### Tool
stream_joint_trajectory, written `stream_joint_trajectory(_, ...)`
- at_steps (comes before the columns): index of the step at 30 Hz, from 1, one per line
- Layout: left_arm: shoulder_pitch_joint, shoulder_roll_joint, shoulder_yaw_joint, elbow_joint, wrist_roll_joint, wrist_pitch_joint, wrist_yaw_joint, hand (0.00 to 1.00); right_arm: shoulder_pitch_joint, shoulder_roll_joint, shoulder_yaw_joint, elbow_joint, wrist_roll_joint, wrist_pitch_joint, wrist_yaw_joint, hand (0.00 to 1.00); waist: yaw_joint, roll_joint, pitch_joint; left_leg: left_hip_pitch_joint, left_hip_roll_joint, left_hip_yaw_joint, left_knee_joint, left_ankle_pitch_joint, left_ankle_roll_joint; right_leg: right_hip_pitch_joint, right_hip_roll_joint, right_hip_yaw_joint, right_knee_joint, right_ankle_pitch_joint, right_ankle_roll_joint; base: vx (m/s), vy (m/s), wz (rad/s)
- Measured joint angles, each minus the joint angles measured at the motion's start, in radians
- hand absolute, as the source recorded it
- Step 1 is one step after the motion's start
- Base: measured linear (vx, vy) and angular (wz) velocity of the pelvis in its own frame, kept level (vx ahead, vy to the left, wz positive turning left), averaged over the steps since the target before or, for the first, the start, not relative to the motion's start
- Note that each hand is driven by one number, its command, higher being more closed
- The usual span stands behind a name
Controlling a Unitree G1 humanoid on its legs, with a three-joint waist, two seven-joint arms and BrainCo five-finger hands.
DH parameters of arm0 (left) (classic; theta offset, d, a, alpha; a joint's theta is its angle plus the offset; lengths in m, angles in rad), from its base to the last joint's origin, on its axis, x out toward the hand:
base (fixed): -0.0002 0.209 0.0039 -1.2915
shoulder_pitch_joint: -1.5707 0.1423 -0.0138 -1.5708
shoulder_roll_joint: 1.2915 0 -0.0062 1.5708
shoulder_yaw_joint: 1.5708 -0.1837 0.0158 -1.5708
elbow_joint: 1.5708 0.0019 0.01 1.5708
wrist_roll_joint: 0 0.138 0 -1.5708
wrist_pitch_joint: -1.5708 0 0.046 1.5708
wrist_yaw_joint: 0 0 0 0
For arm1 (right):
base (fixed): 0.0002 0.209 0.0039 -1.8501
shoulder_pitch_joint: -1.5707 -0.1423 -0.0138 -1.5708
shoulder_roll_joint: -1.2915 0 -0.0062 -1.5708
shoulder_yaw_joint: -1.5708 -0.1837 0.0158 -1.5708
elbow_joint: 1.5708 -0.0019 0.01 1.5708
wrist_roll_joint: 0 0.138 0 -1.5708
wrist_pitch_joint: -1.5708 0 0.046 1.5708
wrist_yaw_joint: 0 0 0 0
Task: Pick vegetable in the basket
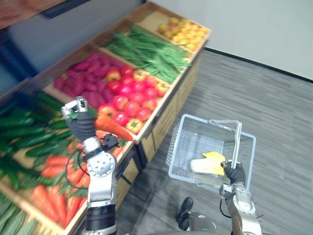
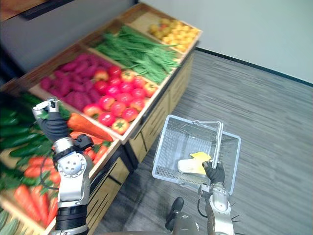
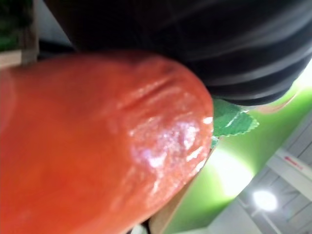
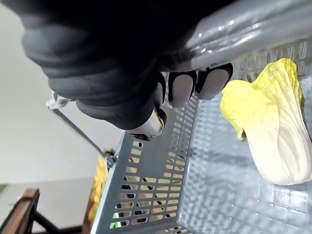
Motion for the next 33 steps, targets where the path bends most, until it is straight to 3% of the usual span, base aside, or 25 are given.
stream_joint_trajectory(2, -0.002, 0.002, -0.035, 0.055, -0.036, -0.01, -0.027, 1.0, 0.0, -0.024, 0.034, -0.004, 0.005, 0.001, 0.01, 1.0, 0.004, 0.005, 0.0, -0.065, 0.074, -0.134, 0.234, 0.057, 0.094, 0.035, 0.045, 0.076, -0.03, -0.006, -0.015, 0.11, -0.014, -1.05)
stream_joint_trajectory(3, -0.002, 0.0, -0.051, 0.087, -0.053, -0.012, -0.037, 1.0, -0.001, -0.026, 0.054, -0.02, 0.006, 0.005, 0.011, 1.0, 0.008, 0.008, 0.001, -0.119, 0.051, -0.255, 0.304, 0.003, 0.07, 0.047, 0.055, 0.108, -0.04, -0.007, -0.019, 0.17, 0.079, -1.3)
stream_joint_trajectory(4, 0.004, 0.001, -0.084, 0.12, -0.069, -0.012, -0.056, 1.0, -0.011, -0.042, 0.089, -0.029, 0.014, 0.007, 0.014, 1.0, 0.009, 0.007, 0.002, -0.197, -0.037, -0.409, 0.324, -0.091, 0.051, 0.06, 0.059, 0.174, -0.048, -0.006, -0.029, 0.22, 0.122, -1.33)
stream_joint_trajectory(6, 0.009, 0.003, -0.13, 0.16, -0.069, -0.009, -0.067, 1.0, -0.025, -0.049, 0.118, -0.037, 0.024, 0.008, 0.018, 1.0, 0.01, 0.006, 0.004, -0.265, -0.143, -0.533, 0.269, -0.156, 0.085, 0.093, 0.059, 0.238, -0.059, -0.006, -0.029, 0.23, 0.127, -1.11)
stream_joint_trajectory(9, 0.007, 0.003, -0.192, 0.186, -0.067, -0.009, -0.083, 1.0, -0.033, -0.06, 0.169, -0.07, 0.043, 0.008, 0.023, 1.0, 0.018, 0.005, 0.005, -0.329, -0.27, -0.704, 0.073, -0.157, 0.082, 0.122, 0.061, 0.342, -0.059, -0.003, 0.001, 0.12, 0.148, -1.21)
stream_joint_trajectory(10, 0.004, -0.001, -0.208, 0.196, -0.067, -0.009, -0.084, 1.0, -0.034, -0.069, 0.185, -0.086, 0.047, 0.008, 0.024, 1.0, 0.02, 0.018, 0.003, -0.337, -0.291, -0.764, -0.032, -0.108, 0.061, 0.122, 0.078, 0.375, -0.058, 0.003, 0.023, 0.08, 0.183, -1.2)
stream_joint_trajectory(11, -0.004, 0.0, -0.235, 0.223, -0.066, -0.007, -0.088, 1.0, -0.033, -0.075, 0.211, -0.097, 0.057, 0.008, 0.028, 1.0, 0.023, 0.014, 0.0, -0.323, -0.298, -0.76, -0.051, -0.074, 0.088, 0.135, 0.09, 0.435, -0.069, 0.009, 0.051, 0.13, 0.213, -1.07)
stream_joint_trajectory(12, -0.034, 0.001, -0.252, 0.255, -0.065, -0.001, -0.101, 1.0, -0.024, -0.076, 0.236, -0.133, 0.083, 0.009, 0.043, 1.0, 0.007, 0.002, -0.003, -0.304, -0.31, -0.74, -0.076, -0.078, 0.098, 0.142, 0.075, 0.458, -0.093, 0.02, 0.068, 0.12, 0.177, -0.77)
stream_joint_trajectory(18, -0.151, -0.004, -0.38, 0.291, -0.055, 0.016, -0.127, 1.0, -0.014, -0.077, 0.38, -0.208, 0.121, 0.015, 0.114, 1.0, 0.007, -0.022, -0.011, -0.209, -0.35, -0.635, -0.201, -0.065, 0.124, 0.144, 0.042, 0.56, -0.107, 0.019, 0.104, 0.1, 0.146, -0.43)
stream_joint_trajectory(33, -0.208, 0.017, -0.418, 0.561, 0.034, 0.048, -0.119, 1.0, -0.015, -0.088, 0.55, -0.213, 0.17, 0.054, 0.14, 1.0, -0.005, -0.056, -0.034, -0.164, -0.374, -0.61, -0.299, -0.033, 0.142, 0.129, 0.028, 0.598, -0.13, 0.018, 0.106, 0.04, 0.029, -0.07)
